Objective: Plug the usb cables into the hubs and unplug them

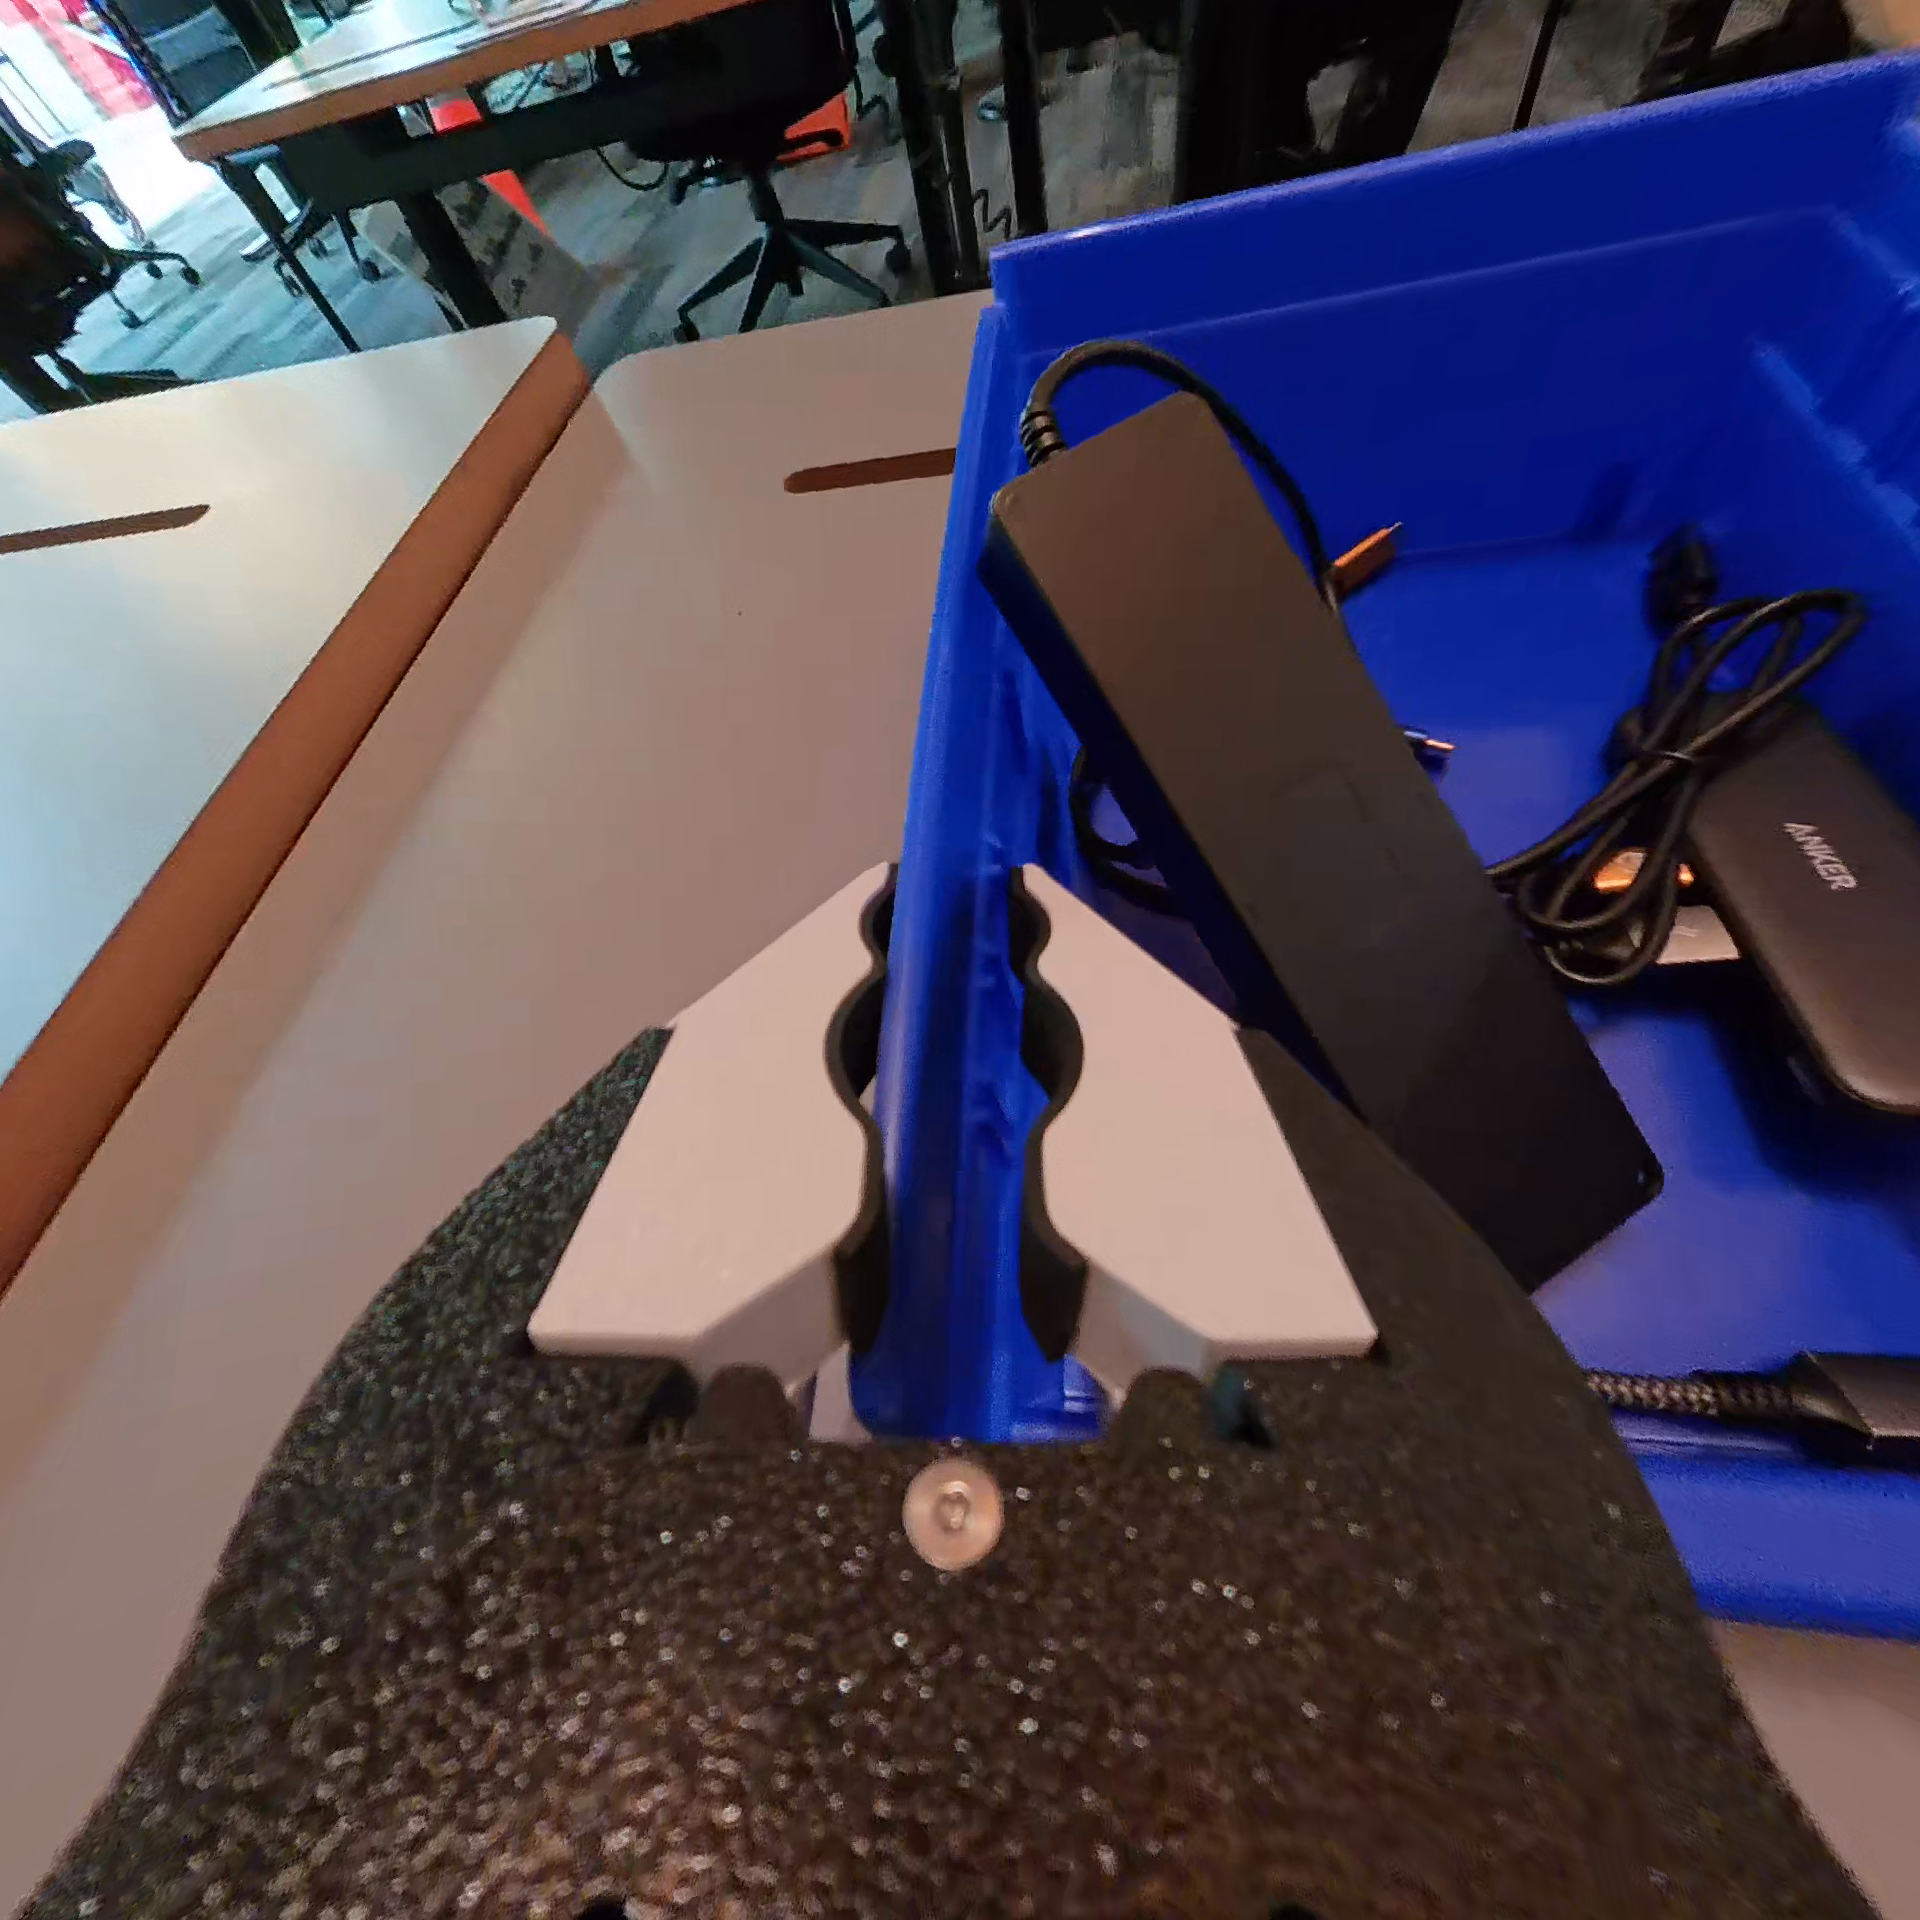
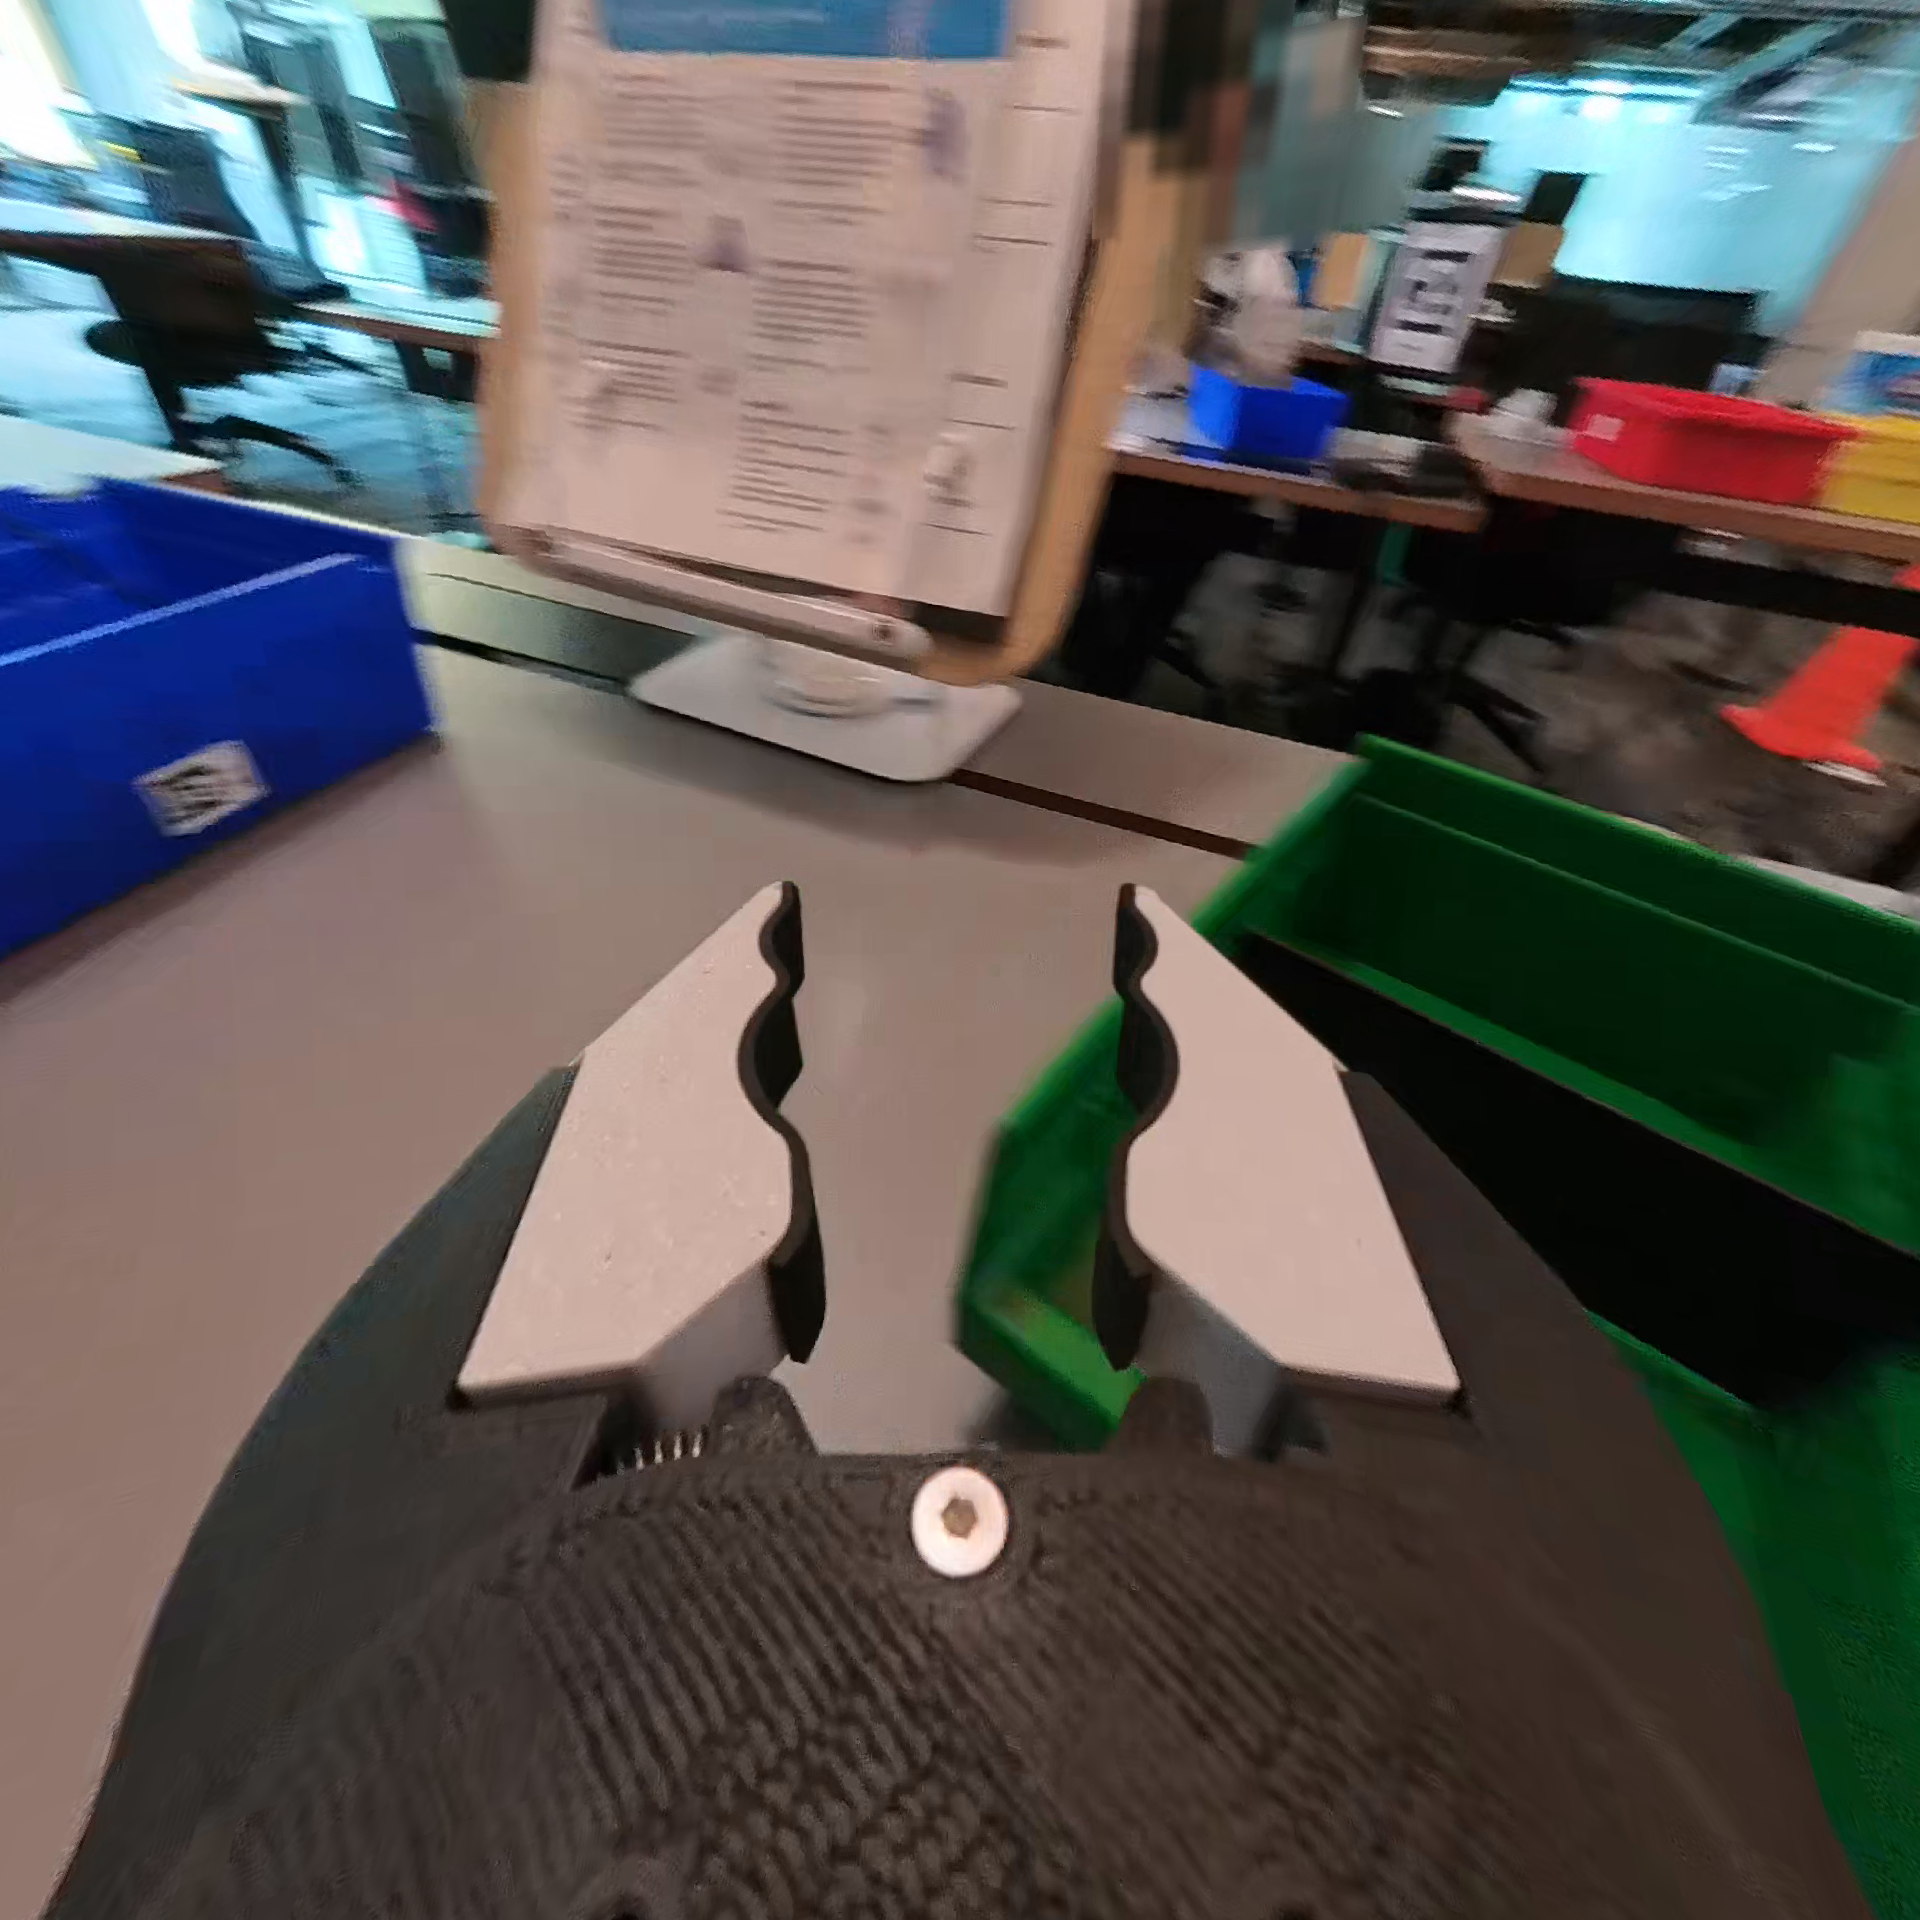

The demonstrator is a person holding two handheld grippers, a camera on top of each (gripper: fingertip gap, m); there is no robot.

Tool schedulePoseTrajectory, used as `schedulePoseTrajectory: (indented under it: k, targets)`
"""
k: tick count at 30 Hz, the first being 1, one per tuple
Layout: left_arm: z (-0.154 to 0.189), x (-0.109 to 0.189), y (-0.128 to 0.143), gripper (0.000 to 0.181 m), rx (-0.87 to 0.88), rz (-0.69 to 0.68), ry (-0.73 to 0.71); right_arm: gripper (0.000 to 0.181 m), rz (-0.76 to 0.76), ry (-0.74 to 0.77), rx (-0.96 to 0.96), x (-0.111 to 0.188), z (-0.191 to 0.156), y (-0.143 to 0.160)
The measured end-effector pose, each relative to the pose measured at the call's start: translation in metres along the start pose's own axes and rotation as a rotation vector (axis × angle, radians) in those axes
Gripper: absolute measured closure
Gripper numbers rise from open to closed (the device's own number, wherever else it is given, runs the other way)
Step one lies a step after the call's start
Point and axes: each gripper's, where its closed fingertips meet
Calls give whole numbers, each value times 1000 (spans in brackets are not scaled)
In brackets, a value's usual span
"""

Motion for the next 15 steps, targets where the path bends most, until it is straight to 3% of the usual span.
schedulePoseTrajectory:
  k: [2,4,7,9,11,15]
  targets:
    - [-9,-7,-4,156,-32,-53,-21,125,15,-108,13,-25,-34,1]
    - [-21,2,-25,141,-69,-21,-86,128,30,-163,39,-43,-58,5]
    - [8,33,-57,146,-100,58,58,135,78,-187,125,-66,-80,3]
    - [40,42,-48,146,-149,-52,210,135,75,-196,175,-77,-90,5]
    - [62,39,-31,122,-140,-190,308,135,88,-214,159,-86,-98,10]
    - [61,7,-13,93,-32,-341,209,135,85,-264,154,-91,-113,23]
Point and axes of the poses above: each gripper's, where its closed fingertips meet, x back along the fingers, y out of its underside, z = x × y across the jaws, and after that the axes turned 11 degrees about -y, right-handed
